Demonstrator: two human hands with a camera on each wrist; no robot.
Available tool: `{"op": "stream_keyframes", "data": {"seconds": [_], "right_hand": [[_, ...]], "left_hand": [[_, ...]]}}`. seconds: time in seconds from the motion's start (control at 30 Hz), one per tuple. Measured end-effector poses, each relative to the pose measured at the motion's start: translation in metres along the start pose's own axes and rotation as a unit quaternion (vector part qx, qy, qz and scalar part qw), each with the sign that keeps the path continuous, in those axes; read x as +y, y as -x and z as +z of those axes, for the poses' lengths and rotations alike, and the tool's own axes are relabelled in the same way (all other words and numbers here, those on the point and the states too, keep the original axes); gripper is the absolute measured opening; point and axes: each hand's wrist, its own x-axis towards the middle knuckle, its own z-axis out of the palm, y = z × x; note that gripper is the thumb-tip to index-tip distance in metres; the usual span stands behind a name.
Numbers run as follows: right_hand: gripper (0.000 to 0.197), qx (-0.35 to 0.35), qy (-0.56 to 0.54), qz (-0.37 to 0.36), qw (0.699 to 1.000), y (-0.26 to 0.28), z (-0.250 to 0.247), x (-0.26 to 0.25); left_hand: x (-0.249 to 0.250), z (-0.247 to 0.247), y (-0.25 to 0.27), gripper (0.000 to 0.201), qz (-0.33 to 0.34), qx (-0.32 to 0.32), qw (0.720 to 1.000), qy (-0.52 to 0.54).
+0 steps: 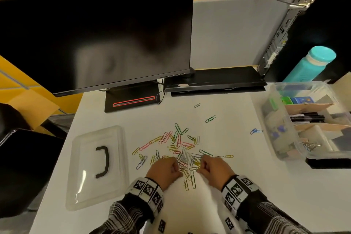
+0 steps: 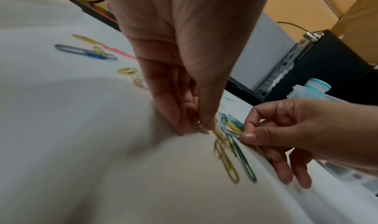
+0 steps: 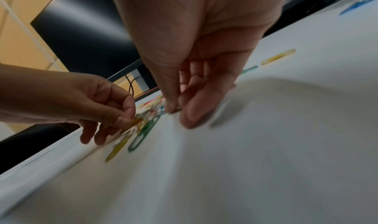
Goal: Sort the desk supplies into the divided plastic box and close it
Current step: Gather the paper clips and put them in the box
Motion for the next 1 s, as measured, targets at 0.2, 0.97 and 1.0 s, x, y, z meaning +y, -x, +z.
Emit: {"op": "stream_keyframes", "data": {"seconds": [0.2,0.97,1.0], "right_hand": [[0.039,0.186,0.083,-0.017,0.979,0.014,-0.016,0.022],[0.105,0.11,0.174,0.188,0.96,-0.032,-0.06,0.064],[0.106,0.092,0.178,0.167,0.965,-0.029,-0.051,0.057]], "left_hand": [[-0.038,-0.025,0.002,0.046,-0.026,0.209,0.977,-0.011],[-0.015,-0.031,-0.052,0.073,-0.011,0.02,0.999,-0.026],[-0.011,-0.027,-0.051,0.073,0.0,0.004,1.0,-0.024]]}}
